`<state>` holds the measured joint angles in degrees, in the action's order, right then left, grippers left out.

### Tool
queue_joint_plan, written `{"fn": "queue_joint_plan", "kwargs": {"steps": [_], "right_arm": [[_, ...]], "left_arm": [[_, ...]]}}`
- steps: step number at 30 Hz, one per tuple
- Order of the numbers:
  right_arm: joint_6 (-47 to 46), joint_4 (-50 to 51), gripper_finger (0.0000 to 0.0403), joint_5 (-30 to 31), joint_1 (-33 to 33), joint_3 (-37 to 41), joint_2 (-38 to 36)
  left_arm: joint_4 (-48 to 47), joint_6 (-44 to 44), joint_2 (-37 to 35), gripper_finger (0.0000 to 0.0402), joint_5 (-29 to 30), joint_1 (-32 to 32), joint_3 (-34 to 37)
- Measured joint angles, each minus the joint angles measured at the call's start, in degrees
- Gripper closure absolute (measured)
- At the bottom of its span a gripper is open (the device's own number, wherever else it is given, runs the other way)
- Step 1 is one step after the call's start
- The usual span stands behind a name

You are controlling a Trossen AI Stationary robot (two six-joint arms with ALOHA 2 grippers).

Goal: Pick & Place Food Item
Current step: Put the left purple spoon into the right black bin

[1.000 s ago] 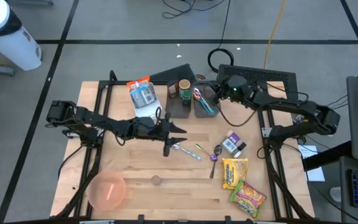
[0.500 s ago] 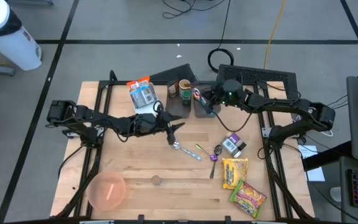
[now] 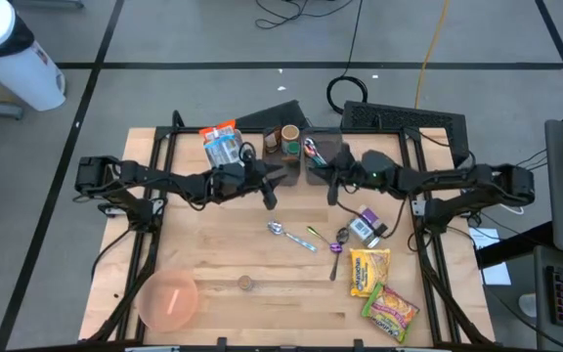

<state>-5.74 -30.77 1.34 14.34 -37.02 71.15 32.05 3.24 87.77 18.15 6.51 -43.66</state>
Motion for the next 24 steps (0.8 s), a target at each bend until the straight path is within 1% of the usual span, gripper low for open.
{"fn": "queue_joint_plan", "kwargs": {"steps": [2, 8, 10, 24], "right_arm": [[-0.5, -2.5, 0.0403, 0.0, -0.9, 1.4, -0.5], [-1.1, -6.0, 0.0403, 0.0, -2.2, 4.5, -1.3], [-1.5, -6.0, 0.0403, -0.1, -2.4, 4.9, -1.3], [-0.4, -6.5, 0.0403, -0.1, -4.9, 4.9, -1.2]], "left_arm": [[1.5, -1.3, 0.0, 0.0249, -0.2, 0.0, 0.0], [5.5, -4.4, 0.0, 0.0249, -6.5, 0.0, 0.0], [6.3, -4.5, 0.0, 0.0249, -7.4, -0.1, 0.0], [8.4, -4.4, -0.1, 0.0249, -7.6, 0.0, 0.0]]}}
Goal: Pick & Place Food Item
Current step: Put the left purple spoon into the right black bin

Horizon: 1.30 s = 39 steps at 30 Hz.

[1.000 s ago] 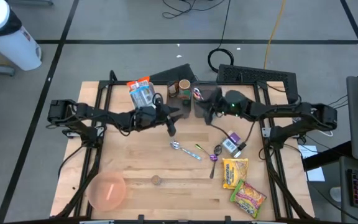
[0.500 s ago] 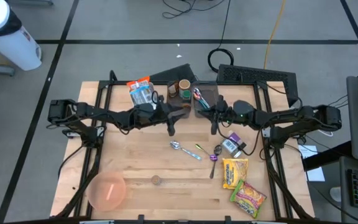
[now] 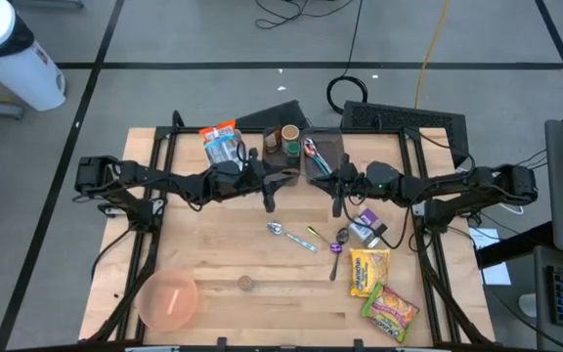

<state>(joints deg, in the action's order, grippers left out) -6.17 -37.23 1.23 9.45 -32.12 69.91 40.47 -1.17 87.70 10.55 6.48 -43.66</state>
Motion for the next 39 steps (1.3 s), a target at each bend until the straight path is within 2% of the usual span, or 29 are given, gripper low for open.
{"fn": "queue_joint_plan", "kwargs": {"steps": [15, 18, 25, 32, 39], "right_arm": [[-0.2, 1.1, 0.0403, 0.1, 0.0, 0.0, 0.0], [-0.2, 1.5, 0.0403, 0.2, 0.0, 0.0, 0.0], [-0.2, 1.7, 0.0403, 0.2, 0.0, 0.0, 0.0], [0.0, 1.7, 0.04, 0.2, 0.0, 0.0, 0.0], [2.5, 1.6, 0.0361, -0.1, 0.0, 0.0, 0.0]], "left_arm": [[1.3, 0.8, 0.0, 0.0255, 0.5, 0.0, 0.0], [1.4, 1.3, 0.0, 0.0281, 1.8, 0.0, 0.0], [1.4, 1.8, 0.0, 0.0387, 1.8, 0.0, 0.0], [1.3, 1.6, 0.0, 0.0393, 1.5, 0.0, 0.0], [0.3, 0.2, 0.0, 0.0396, -0.1, 0.0, 0.0]]}}
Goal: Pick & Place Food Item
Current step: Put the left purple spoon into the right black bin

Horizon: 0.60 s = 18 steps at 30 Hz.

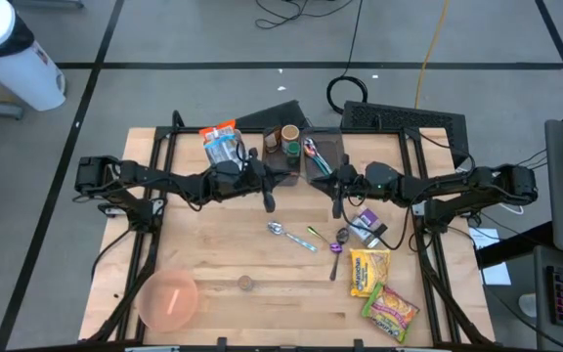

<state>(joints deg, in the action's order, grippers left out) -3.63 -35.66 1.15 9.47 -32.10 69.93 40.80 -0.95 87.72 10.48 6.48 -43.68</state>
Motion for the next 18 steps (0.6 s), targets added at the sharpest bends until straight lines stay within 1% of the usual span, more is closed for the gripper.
{"fn": "queue_joint_plan", "kwargs": {"steps": [6, 9, 13, 18], "right_arm": [[0.2, -0.8, 0.0338, -0.1, 0.2, 0.0, 0.0], [1.4, -1.1, 0.033, -2.8, 0.2, 0.0, 0.0], [1.9, -1.0, 0.0317, -3.0, 0.3, -0.1, 0.0], [1.6, -0.1, 0.0276, -2.9, 1.5, -0.1, 0.0]], "left_arm": [[-7.7, -1.3, 0.0, 0.0397, -0.2, 0.0, -3.2], [-13.4, -2.6, 0.0, 0.0396, -0.2, 0.0, -6.2], [-22.3, -4.7, 0.0, 0.0397, -0.2, 0.0, -11.3], [-34.2, -6.5, 0.0, 0.0398, -0.1, 0.0, -18.3]]}}
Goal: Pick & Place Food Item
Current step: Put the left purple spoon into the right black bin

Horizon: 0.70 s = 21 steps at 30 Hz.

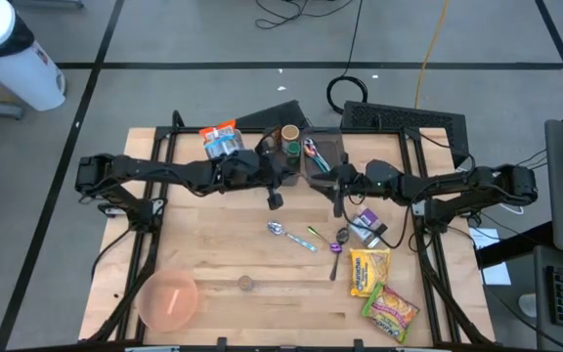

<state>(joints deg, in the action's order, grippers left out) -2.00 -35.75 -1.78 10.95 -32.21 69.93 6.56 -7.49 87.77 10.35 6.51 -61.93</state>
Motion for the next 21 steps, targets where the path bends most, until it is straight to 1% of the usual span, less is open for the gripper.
{"fn": "queue_joint_plan", "kwargs": {"steps": [4, 7, 10, 13, 18, 21], "right_arm": [[0.4, 5.4, 0.0235, 0.5, 0.4, -1.9, 0.0], [3.9, 10.6, 0.0213, 4.7, -1.2, -4.9, 0.1], [9.8, 14.0, 0.0202, 14.2, -4.4, -7.1, 0.5], [15.1, 14.9, 0.0198, 23.5, -7.5, -8.8, 0.5], [21.8, 14.7, 0.02, 36.8, -11.5, -9.7, 2.3], [24.7, 14.1, 0.0203, 42.6, -12.3, -9.8, 4.4]], "left_arm": [[-6.6, 0.3, 0.0, 0.0396, 0.4, 0.2, -4.3], [-10.1, 2.4, 0.0, 0.0398, 2.3, 0.6, -6.3], [-11.9, 6.8, 0.0, 0.0396, 4.5, 1.3, -7.4], [-12.8, 10.8, 0.0, 0.0398, 5.0, 2.5, -8.0], [-12.8, 16.1, 0.0, 0.0397, 5.1, 4.7, -8.0], [-12.1, 18.0, 0.0, 0.0398, 5.2, 5.4, -8.0]]}}
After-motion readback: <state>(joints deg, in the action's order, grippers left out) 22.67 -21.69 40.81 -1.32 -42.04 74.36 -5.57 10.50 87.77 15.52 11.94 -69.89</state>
